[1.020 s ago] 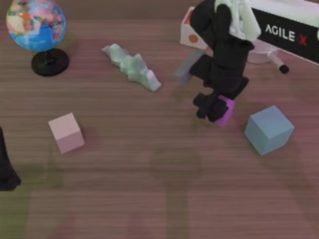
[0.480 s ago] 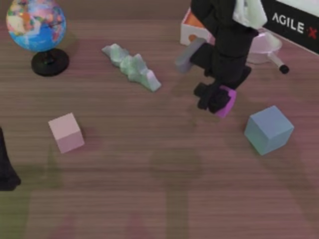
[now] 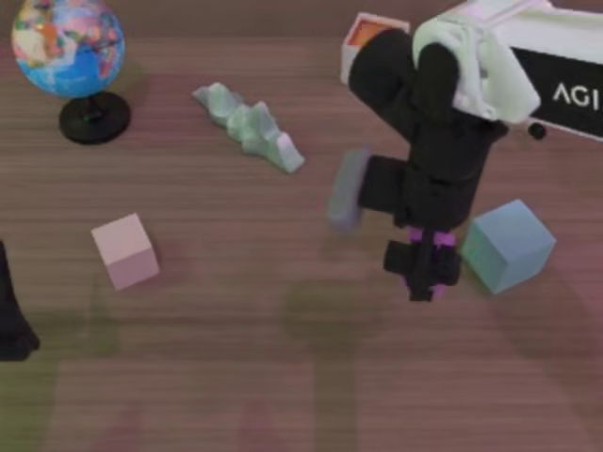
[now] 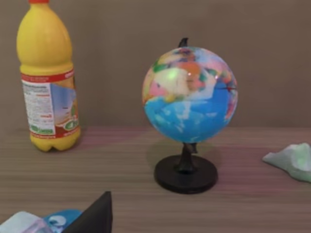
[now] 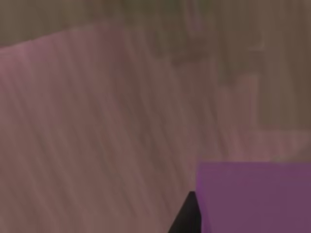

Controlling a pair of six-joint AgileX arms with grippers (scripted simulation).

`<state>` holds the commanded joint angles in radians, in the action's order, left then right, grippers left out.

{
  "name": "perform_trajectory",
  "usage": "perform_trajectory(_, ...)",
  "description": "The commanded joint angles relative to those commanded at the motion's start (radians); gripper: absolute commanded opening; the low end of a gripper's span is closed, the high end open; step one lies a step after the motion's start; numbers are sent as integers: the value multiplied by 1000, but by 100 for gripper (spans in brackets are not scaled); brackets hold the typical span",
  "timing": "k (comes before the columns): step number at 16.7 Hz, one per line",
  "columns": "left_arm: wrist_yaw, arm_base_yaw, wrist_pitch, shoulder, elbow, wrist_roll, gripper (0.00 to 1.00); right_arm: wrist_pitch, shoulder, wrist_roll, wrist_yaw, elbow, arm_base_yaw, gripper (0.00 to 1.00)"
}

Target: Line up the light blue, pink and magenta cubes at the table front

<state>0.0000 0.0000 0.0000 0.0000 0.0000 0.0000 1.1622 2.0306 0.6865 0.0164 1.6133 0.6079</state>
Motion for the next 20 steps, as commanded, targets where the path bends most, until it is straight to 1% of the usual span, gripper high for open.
perform_trajectory(3,0,0,0,0,0,0,100,-46,-138,96,4,-191,61,0)
perform_trajectory(6,0,0,0,0,0,0,100,-79,-229,159,5,-288,101,0)
perform_trajectory(13,0,0,0,0,0,0,100,-97,-233,165,6,-312,102,0)
perform_trajectory(20,0,0,0,0,0,0,100,-338,-155,164,5,-465,107,0)
